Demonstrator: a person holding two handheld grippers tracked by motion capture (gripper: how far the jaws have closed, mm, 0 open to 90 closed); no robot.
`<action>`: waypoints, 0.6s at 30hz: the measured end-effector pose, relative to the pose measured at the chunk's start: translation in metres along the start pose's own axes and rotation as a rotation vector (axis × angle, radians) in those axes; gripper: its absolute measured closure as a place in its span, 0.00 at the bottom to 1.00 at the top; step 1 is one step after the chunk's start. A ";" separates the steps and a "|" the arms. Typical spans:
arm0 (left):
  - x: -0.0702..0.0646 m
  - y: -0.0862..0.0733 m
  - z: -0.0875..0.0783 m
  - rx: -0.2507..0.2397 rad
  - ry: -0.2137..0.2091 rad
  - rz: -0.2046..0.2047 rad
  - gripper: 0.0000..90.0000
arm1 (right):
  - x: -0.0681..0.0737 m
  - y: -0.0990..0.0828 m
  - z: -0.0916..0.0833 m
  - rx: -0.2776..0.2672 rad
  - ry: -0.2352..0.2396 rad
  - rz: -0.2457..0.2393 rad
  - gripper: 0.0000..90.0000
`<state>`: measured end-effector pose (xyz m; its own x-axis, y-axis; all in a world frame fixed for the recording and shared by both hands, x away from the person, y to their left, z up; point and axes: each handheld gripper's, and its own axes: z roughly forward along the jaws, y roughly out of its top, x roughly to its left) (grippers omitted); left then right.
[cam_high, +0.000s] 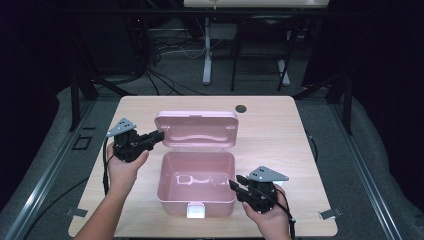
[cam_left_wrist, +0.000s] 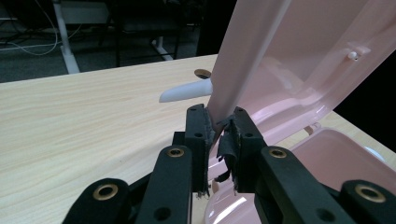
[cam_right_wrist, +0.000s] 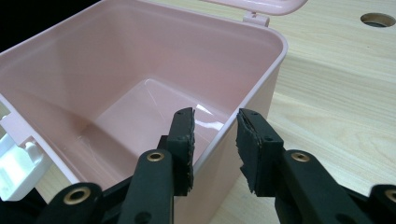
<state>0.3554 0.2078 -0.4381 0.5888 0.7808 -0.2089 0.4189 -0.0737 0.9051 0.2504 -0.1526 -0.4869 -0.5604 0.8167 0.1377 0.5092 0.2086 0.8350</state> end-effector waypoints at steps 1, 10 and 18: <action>0.000 0.000 0.000 0.002 0.002 0.001 0.90 | 0.000 0.000 0.000 0.000 0.000 0.000 0.74; 0.003 0.000 0.005 -0.007 0.011 -0.010 0.92 | 0.000 0.000 0.000 0.003 -0.003 -0.002 0.74; 0.005 0.003 0.010 0.008 0.030 -0.021 0.93 | 0.000 0.000 0.000 0.002 -0.003 -0.001 0.74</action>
<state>0.3664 0.2058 -0.4399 0.5586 0.8008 -0.2162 0.4367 -0.0623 0.8974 0.2507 -0.1529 -0.4873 -0.5593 0.8179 0.1352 0.5099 0.2108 0.8340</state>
